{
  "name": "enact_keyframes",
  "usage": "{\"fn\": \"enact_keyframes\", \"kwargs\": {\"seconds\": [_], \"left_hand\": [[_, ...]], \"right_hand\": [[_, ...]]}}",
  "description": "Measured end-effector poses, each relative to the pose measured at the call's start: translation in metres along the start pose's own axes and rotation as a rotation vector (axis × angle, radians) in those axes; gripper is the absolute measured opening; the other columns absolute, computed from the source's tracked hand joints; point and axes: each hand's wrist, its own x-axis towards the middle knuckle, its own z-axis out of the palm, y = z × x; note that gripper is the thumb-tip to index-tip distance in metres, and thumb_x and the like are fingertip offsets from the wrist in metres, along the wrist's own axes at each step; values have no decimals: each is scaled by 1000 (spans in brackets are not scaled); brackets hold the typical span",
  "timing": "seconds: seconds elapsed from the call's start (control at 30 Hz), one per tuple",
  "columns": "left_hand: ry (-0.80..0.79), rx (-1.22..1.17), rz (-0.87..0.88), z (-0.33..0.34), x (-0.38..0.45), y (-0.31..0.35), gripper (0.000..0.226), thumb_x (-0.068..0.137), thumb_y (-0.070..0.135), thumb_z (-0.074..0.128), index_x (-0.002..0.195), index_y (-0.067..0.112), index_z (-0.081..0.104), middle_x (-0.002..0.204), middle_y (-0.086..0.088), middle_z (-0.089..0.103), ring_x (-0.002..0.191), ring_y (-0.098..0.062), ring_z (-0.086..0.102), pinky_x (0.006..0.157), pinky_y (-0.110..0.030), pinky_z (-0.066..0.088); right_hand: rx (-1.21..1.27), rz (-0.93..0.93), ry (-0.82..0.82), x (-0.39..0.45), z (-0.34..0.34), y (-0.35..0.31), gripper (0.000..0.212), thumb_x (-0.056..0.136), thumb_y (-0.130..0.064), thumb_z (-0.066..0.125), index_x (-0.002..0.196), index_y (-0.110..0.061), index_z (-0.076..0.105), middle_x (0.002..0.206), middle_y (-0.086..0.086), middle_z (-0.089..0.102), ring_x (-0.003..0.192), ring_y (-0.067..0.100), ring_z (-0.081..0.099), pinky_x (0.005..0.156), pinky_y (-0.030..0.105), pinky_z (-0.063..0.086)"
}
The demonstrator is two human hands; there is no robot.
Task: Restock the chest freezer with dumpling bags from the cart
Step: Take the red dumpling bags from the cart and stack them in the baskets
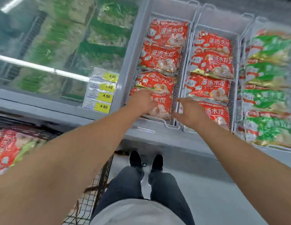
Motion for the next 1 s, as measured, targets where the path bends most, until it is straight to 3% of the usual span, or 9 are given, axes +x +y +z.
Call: {"fn": "enact_keyframes", "kwargs": {"seconds": [0.17, 0.47, 0.57, 0.7, 0.87, 1.0], "left_hand": [[109, 25, 16, -17, -60, 8, 34, 90, 30, 59, 118, 15, 68, 113, -10, 70, 106, -31, 63, 84, -34, 48], [372, -21, 38, 2, -215, 10, 43, 93, 31, 59, 134, 18, 58, 124, -9, 66, 110, -31, 61, 90, -39, 51], [440, -23, 13, 16, -271, 1, 48, 93, 28, 59, 141, 19, 53, 136, -10, 60, 123, -32, 55, 99, -39, 45], [479, -49, -95, 30, -344, -28, 58, 96, 33, 58, 149, 17, 42, 146, -8, 51, 134, -30, 46, 107, -39, 39], [544, -86, -184, 34, -416, -76, 60, 93, 37, 57, 149, 19, 42, 144, -7, 54, 125, -28, 55, 105, -42, 46], [599, -116, -246, 34, -474, -127, 62, 94, 37, 57, 150, 15, 41, 149, -7, 50, 134, -27, 49, 108, -43, 44]], "right_hand": [[8, -21, 95, -66, -12, -14, 67, 91, -29, 66, 150, -12, 39, 148, 17, 47, 136, 32, 43, 109, 33, 34], [-69, -123, 239, -193, 6, -44, 65, 91, -35, 64, 146, -9, 43, 139, 18, 52, 128, 35, 48, 105, 39, 41], [-72, -163, 248, -234, 22, -56, 67, 92, -35, 64, 148, -9, 39, 149, 17, 44, 135, 33, 42, 109, 38, 37], [-43, -245, 242, -285, 48, -83, 70, 93, -38, 62, 152, -12, 35, 153, 11, 40, 138, 30, 38, 111, 38, 36], [-19, -343, 213, -322, 77, -131, 70, 92, -38, 62, 152, -15, 34, 154, 8, 39, 139, 28, 38, 110, 40, 38], [-21, -444, 177, -341, 108, -190, 68, 91, -37, 62, 151, -16, 37, 152, 8, 41, 136, 30, 42, 108, 41, 41]]}}
